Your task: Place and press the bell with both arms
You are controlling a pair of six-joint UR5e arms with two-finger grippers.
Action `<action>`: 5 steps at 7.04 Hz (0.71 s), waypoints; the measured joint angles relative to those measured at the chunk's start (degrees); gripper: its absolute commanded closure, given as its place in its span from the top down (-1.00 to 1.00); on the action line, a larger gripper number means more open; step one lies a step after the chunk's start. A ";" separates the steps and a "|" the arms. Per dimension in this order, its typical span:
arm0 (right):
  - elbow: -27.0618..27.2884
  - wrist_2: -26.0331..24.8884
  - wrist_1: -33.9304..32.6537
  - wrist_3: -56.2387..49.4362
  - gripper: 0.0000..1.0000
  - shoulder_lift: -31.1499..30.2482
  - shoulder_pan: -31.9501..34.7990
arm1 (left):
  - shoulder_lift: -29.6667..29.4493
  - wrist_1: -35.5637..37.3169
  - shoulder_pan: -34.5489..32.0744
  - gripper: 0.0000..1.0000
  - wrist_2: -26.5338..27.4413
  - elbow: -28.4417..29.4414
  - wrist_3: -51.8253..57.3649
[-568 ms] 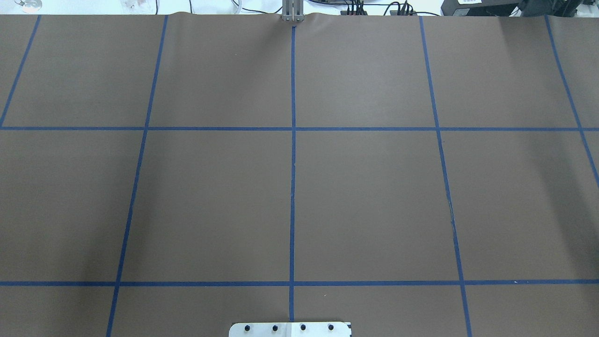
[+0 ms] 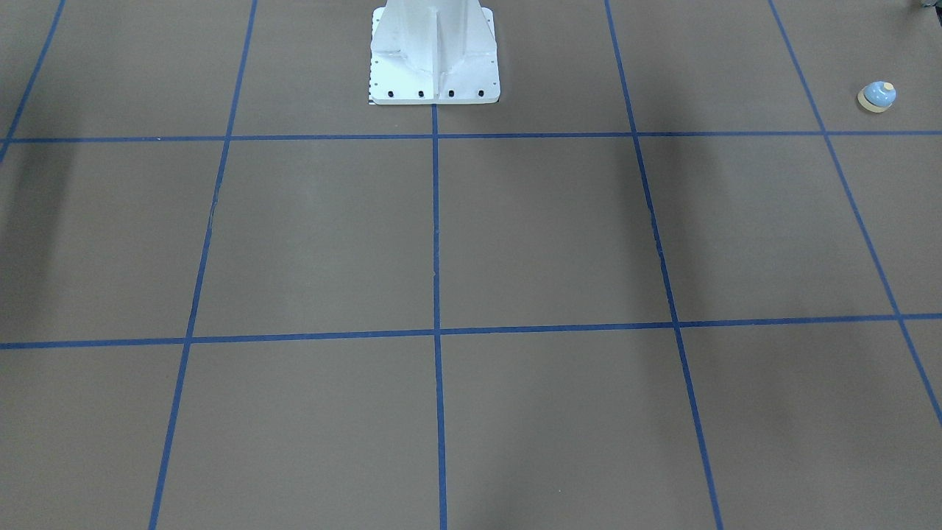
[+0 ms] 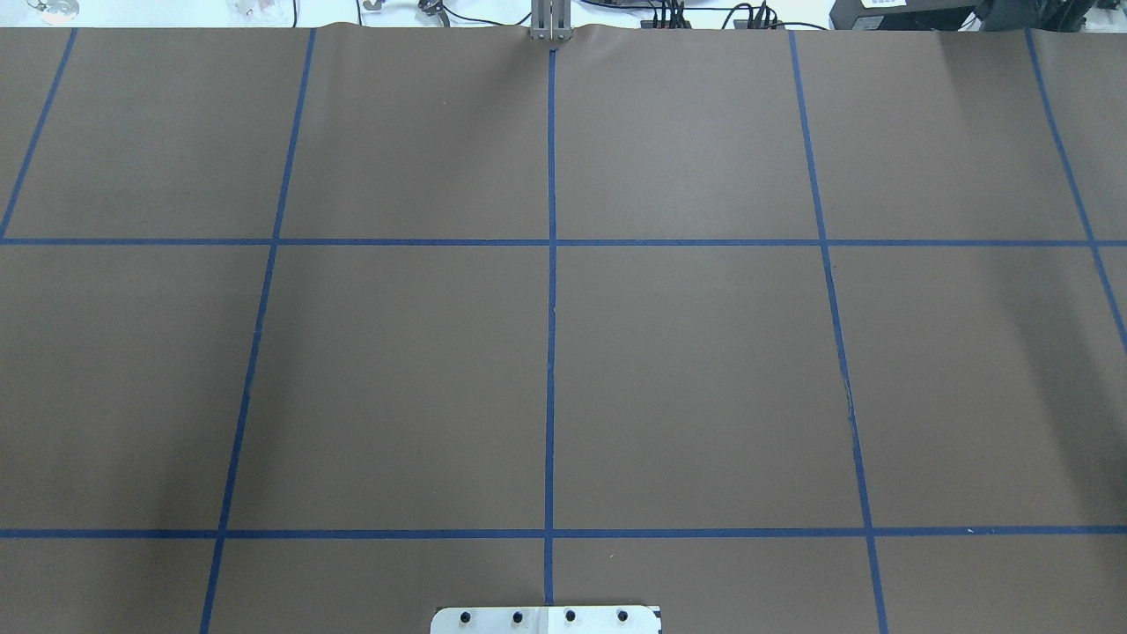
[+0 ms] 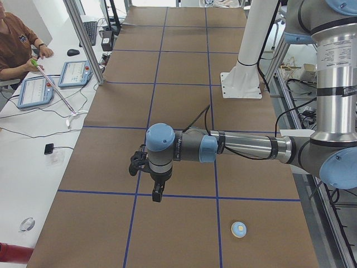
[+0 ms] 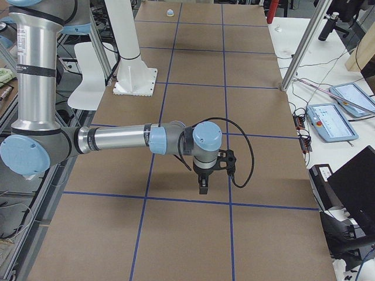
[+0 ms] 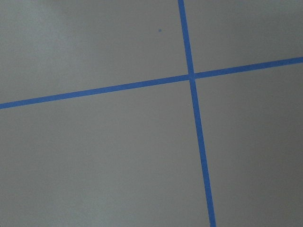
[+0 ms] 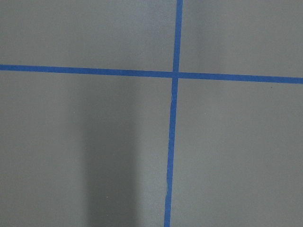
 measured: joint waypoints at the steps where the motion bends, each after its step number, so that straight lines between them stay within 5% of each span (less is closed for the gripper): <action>1: 0.00 -0.02 0.01 0.00 1.00 0.04 0.00 | -0.43 0.28 0.00 1.00 0.34 -0.12 -0.05; 3: 0.06 0.05 0.01 0.00 1.00 0.05 -0.04 | -2.94 6.05 0.20 1.00 5.01 -3.29 -0.52; 5: 0.22 0.23 -0.07 0.02 1.00 0.00 0.00 | -4.62 17.81 2.87 1.00 12.21 -13.20 -5.51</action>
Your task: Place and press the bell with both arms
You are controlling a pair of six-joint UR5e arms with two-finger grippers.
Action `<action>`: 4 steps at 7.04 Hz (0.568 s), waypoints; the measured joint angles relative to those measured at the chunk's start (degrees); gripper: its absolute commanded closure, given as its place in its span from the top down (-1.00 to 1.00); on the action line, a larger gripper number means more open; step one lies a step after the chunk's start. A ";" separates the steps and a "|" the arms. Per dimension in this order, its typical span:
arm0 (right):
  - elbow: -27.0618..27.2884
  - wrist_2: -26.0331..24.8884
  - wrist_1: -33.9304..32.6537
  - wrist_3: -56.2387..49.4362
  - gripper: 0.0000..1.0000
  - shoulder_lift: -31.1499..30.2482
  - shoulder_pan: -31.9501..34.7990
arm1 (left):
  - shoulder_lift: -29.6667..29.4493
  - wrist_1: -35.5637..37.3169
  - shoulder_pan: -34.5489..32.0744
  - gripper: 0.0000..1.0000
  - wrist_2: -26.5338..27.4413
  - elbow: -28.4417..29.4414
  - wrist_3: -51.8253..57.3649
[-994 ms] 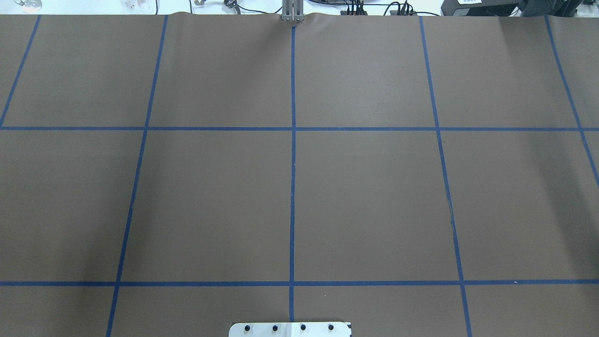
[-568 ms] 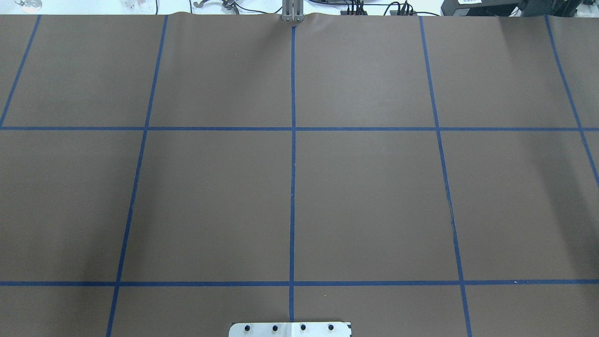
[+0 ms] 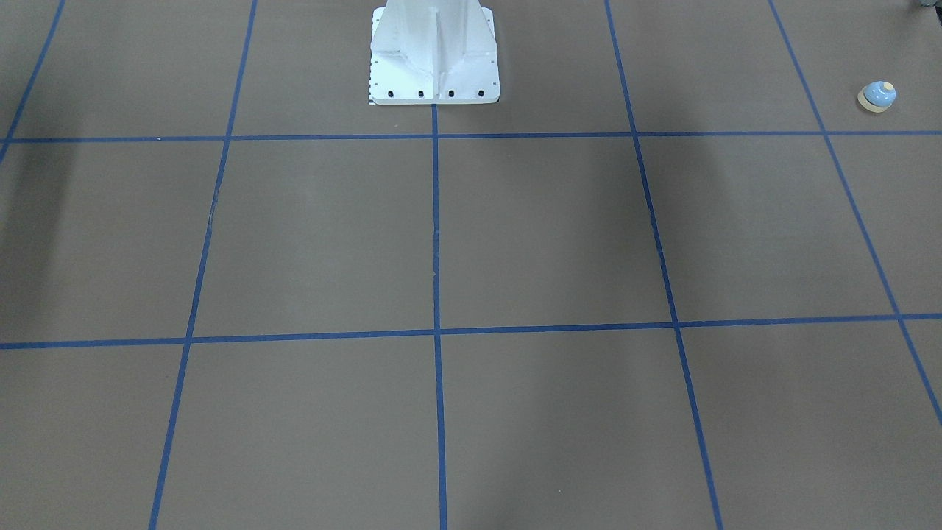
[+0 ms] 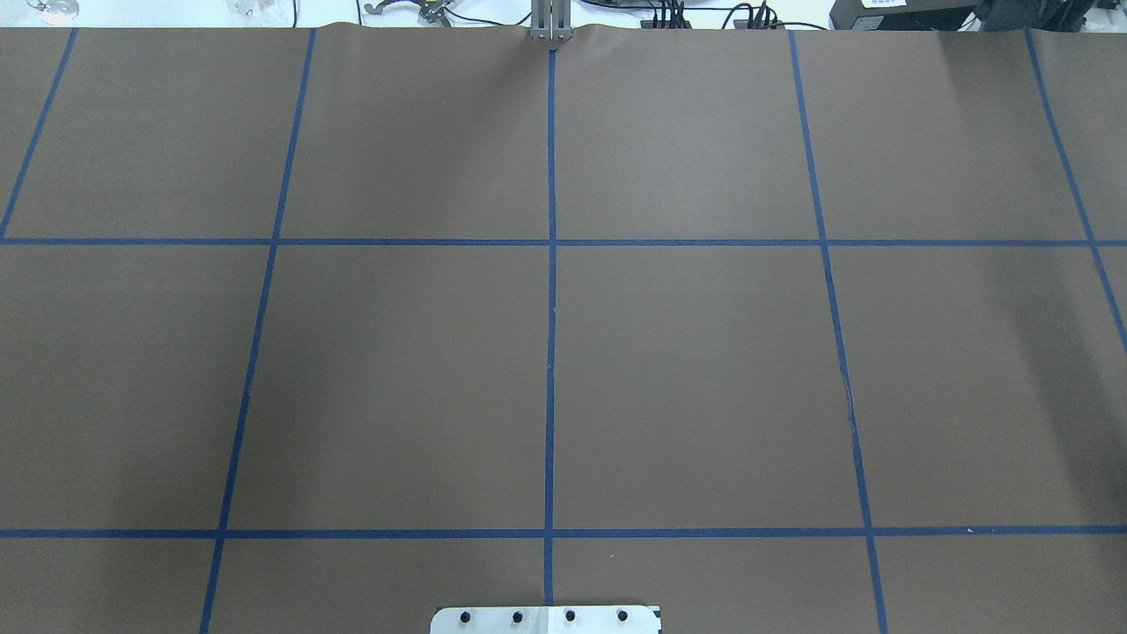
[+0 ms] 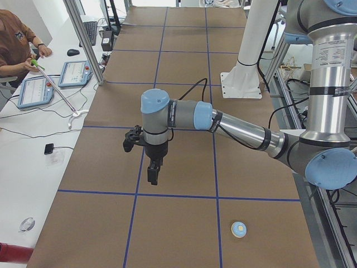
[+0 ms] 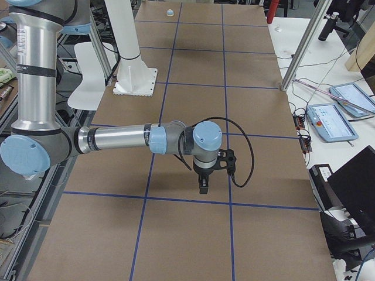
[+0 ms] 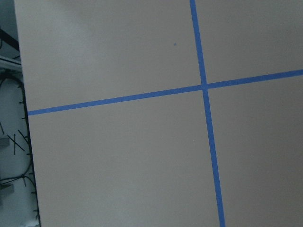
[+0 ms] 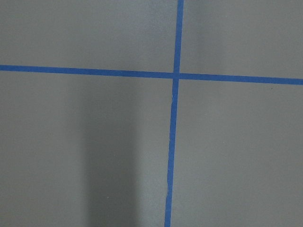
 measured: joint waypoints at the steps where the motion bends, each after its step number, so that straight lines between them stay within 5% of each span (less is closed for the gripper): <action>1: 0.19 0.15 -0.12 0.04 1.00 -0.03 0.01 | 0.08 4.44 3.71 1.00 4.09 -5.49 -6.95; 4: 0.52 0.77 -0.37 0.14 1.00 -0.29 0.01 | 1.02 13.70 20.64 1.00 14.20 -17.26 -40.22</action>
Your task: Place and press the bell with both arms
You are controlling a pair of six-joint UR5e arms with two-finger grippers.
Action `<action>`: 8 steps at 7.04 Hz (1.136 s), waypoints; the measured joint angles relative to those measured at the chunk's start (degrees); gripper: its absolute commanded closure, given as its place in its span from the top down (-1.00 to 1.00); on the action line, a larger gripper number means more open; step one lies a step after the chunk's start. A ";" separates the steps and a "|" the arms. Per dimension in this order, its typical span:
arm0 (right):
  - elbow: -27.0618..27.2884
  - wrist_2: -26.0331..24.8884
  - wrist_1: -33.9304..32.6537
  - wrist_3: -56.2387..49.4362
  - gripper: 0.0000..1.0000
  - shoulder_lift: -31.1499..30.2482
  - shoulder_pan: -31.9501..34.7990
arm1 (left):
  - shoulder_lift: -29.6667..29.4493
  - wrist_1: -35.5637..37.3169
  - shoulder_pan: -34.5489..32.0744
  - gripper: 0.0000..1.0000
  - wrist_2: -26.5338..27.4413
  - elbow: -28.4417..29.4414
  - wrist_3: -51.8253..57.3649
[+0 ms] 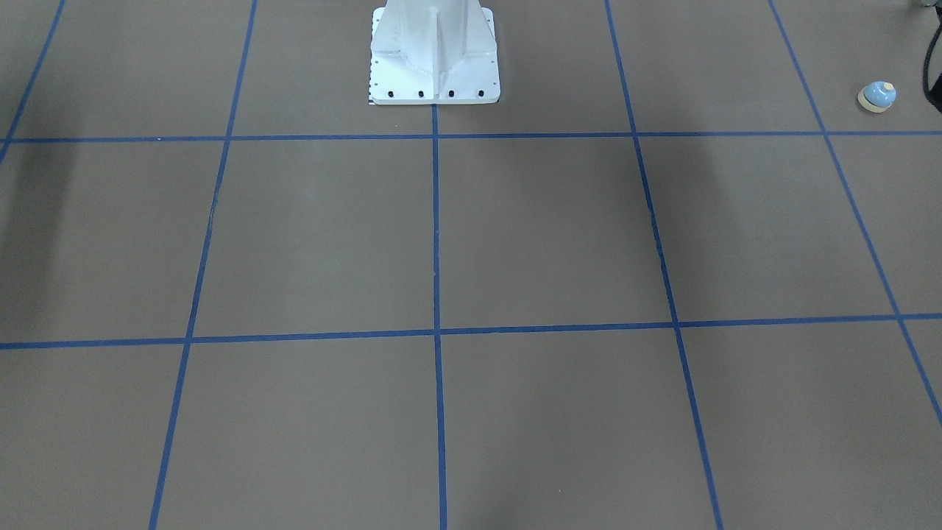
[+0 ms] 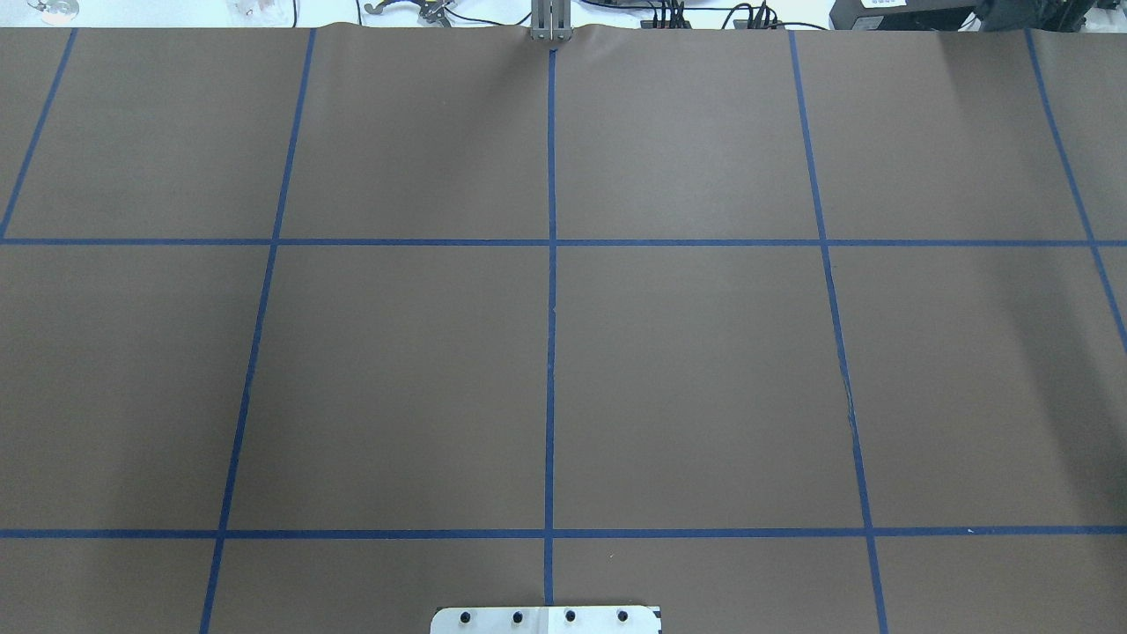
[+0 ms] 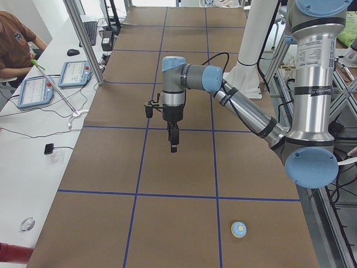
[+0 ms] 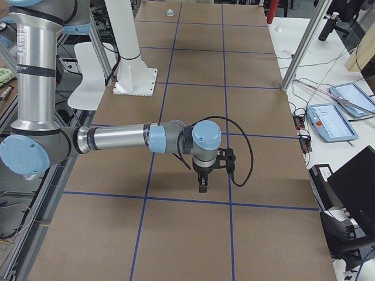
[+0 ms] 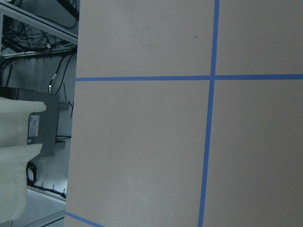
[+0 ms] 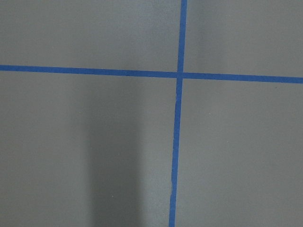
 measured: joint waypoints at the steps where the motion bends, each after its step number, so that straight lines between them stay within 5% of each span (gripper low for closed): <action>1: 0.03 0.07 0.02 0.01 1.00 -0.04 0.00 | 0.98 0.87 7.15 1.00 2.38 -1.63 -14.15; 4: 0.08 0.10 0.25 0.00 1.00 -0.04 0.00 | 7.86 1.34 23.82 1.00 7.31 -2.46 -49.73; 8: 1.36 0.02 0.30 -0.07 1.00 -0.15 0.00 | 18.48 0.40 30.30 1.00 10.27 0.78 -78.07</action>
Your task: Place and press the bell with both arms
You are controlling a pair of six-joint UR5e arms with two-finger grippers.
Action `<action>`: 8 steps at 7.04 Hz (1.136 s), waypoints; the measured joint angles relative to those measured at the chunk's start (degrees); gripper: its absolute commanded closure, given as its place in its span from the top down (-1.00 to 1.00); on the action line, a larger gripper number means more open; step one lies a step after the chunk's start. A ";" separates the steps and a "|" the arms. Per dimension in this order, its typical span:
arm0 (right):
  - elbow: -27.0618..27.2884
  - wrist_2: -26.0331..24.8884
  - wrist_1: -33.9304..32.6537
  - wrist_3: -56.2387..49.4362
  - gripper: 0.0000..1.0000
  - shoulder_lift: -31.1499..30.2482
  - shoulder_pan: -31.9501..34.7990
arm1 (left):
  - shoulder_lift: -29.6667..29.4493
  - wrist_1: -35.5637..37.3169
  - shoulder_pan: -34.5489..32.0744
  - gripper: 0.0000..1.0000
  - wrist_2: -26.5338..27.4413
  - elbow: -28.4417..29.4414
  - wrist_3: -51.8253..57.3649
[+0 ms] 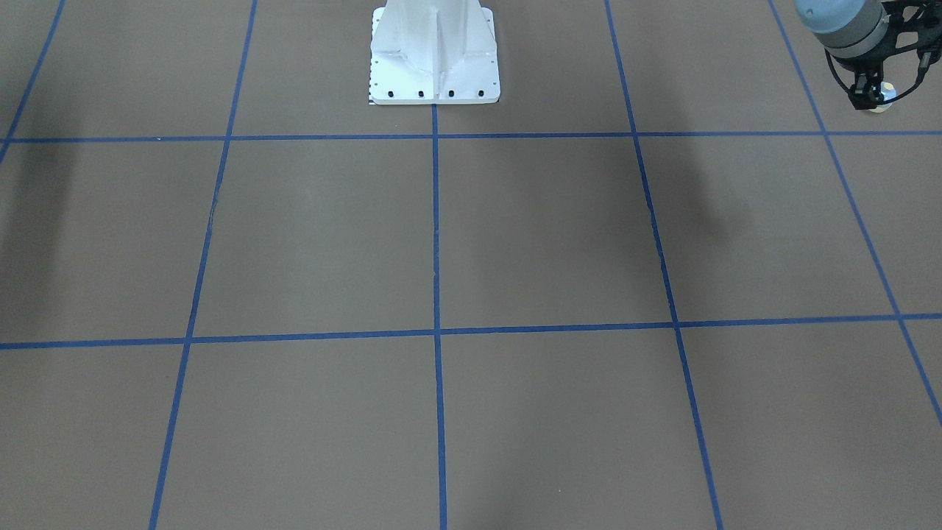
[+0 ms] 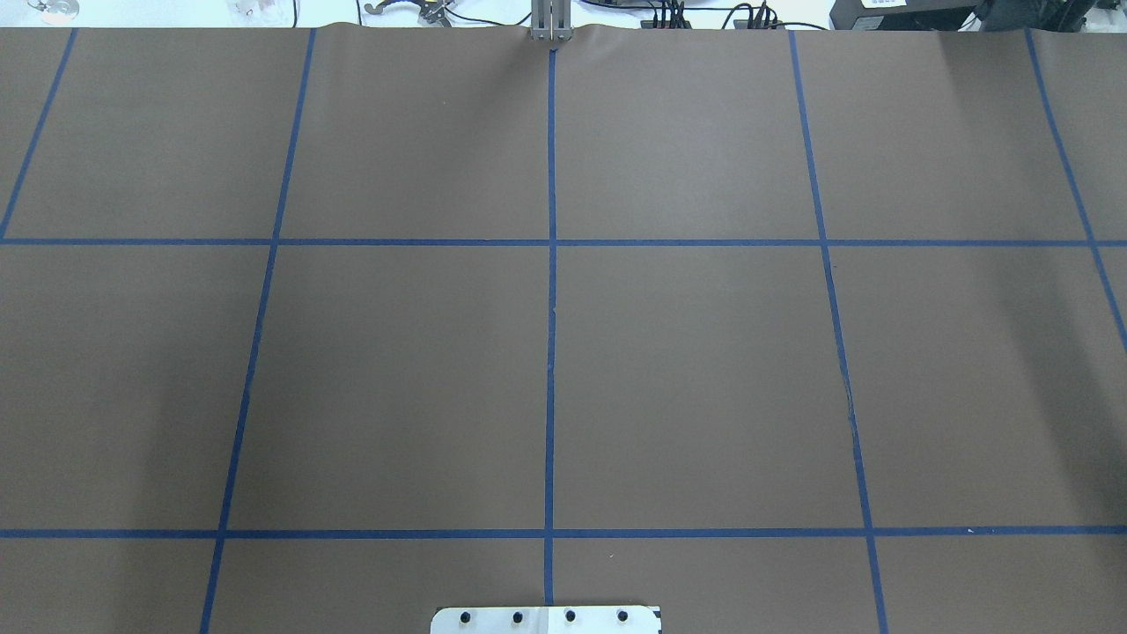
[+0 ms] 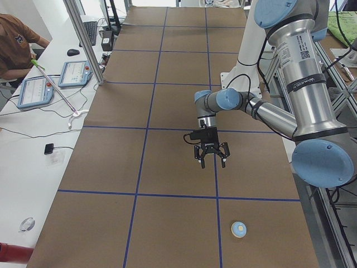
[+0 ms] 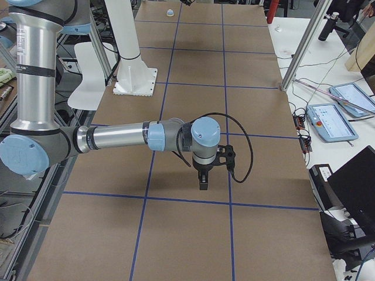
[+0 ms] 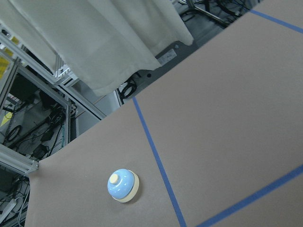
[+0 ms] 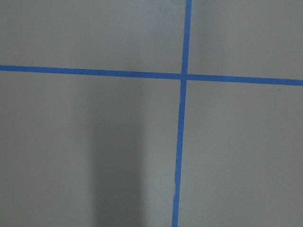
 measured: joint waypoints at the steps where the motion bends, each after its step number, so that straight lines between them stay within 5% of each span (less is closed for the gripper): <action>1: 0.38 0.00 0.02 0.00 1.00 -0.01 0.00 | 1.03 -1.50 1.00 1.00 0.31 2.44 -5.25; 4: 1.09 -0.09 0.03 0.06 1.00 0.07 0.00 | 7.75 -11.22 6.72 1.00 1.25 7.83 -18.88; 8: 1.31 -0.18 0.06 0.00 1.00 0.02 0.00 | 9.14 -19.76 14.18 1.00 1.27 17.04 -32.51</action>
